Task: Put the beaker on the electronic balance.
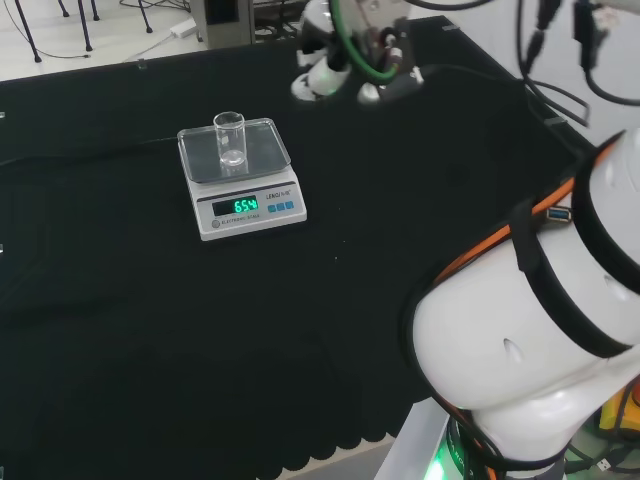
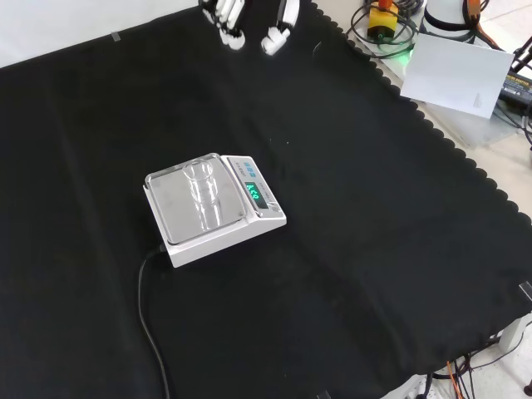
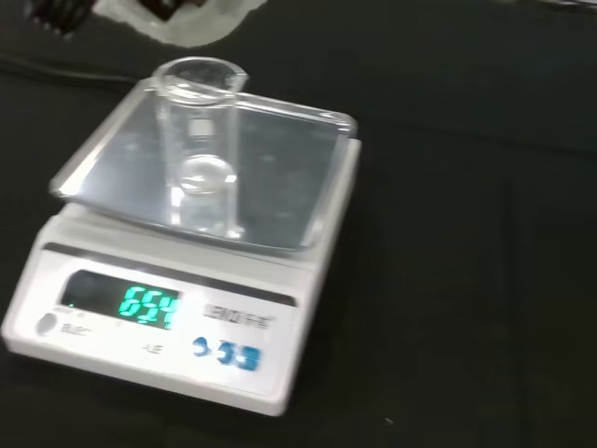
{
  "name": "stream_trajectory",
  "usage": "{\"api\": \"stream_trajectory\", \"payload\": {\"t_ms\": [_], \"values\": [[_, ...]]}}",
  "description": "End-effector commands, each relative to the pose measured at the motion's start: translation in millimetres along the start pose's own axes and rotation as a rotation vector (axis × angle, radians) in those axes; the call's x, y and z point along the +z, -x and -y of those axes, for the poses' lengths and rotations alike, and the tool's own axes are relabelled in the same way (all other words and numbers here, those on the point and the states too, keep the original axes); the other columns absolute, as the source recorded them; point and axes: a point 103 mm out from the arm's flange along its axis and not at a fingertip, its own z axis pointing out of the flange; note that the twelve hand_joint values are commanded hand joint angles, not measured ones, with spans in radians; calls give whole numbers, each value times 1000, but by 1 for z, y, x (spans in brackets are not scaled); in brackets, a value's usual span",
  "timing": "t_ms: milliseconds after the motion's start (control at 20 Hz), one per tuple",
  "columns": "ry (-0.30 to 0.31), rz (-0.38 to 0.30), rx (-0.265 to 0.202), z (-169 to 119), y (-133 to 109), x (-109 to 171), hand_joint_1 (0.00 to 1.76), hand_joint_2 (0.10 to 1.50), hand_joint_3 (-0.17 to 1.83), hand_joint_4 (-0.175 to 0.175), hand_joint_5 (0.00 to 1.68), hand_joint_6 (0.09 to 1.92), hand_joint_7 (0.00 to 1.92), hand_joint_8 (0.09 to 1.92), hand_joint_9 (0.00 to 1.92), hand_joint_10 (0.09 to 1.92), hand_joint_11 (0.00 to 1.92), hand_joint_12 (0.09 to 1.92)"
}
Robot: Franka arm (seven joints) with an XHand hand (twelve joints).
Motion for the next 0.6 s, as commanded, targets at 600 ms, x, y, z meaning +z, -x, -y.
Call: {"api": "stream_trajectory", "payload": {"t_ms": [600], "values": [[7,-70,154,37,28,12,884,690,616,-139,954,674,924,725,924,779,423,1387]]}}
